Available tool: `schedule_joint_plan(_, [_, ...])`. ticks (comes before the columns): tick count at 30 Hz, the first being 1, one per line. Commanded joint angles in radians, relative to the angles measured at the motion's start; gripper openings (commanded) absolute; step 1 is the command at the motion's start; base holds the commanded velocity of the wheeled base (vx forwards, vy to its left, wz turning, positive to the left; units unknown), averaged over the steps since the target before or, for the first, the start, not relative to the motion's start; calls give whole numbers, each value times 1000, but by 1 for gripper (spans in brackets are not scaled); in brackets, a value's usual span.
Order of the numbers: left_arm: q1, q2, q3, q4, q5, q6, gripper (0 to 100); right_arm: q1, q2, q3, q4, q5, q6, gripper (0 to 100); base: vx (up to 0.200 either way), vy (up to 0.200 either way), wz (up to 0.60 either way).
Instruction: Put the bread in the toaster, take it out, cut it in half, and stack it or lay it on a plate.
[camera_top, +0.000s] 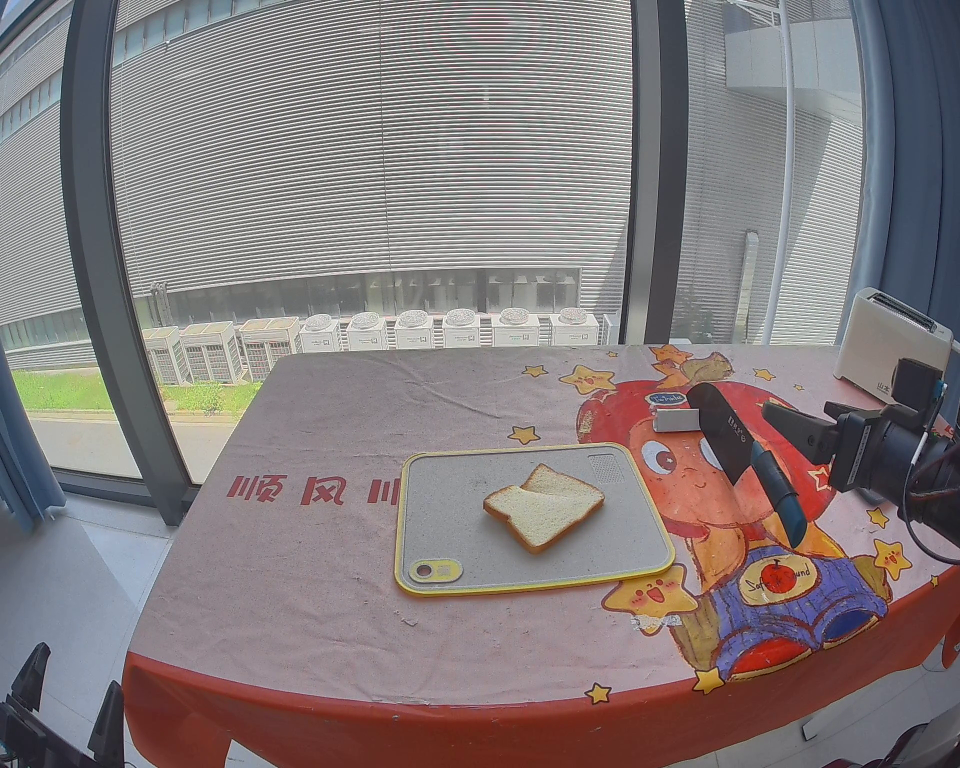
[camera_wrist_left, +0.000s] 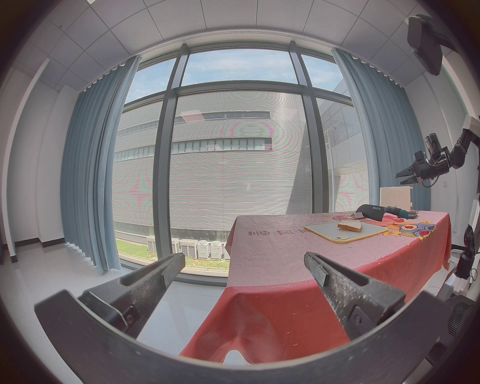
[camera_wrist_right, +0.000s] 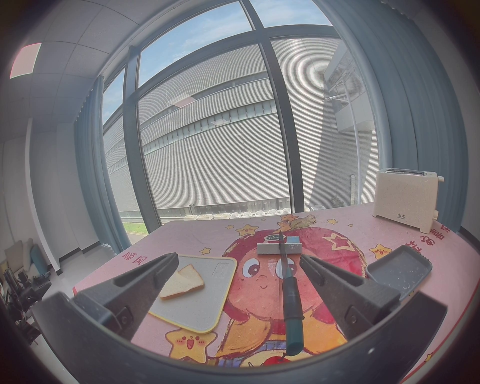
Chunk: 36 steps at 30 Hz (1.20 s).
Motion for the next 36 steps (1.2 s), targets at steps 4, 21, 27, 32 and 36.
schedule_joint_plan(4, [0,1,16,-2,0,0,100,-12,34,2,-17,5,-12,100,0,0,0])
schedule_joint_plan(21, [0,1,16,0,0,0,100,-30,78,27,-8,-7,-31,100,0,0,0])
schedule_joint_plan(27, [0,1,16,-2,0,0,100,-47,116,29,-16,-6,-31,100,0,0,0])
schedule_joint_plan(32, [0,1,16,0,0,0,100,-47,133,36,-16,-7,-32,100,0,0,0])
schedule_joint_plan(36, [0,1,16,0,0,0,100,-47,152,38,-16,-7,-32,100,0,0,0])
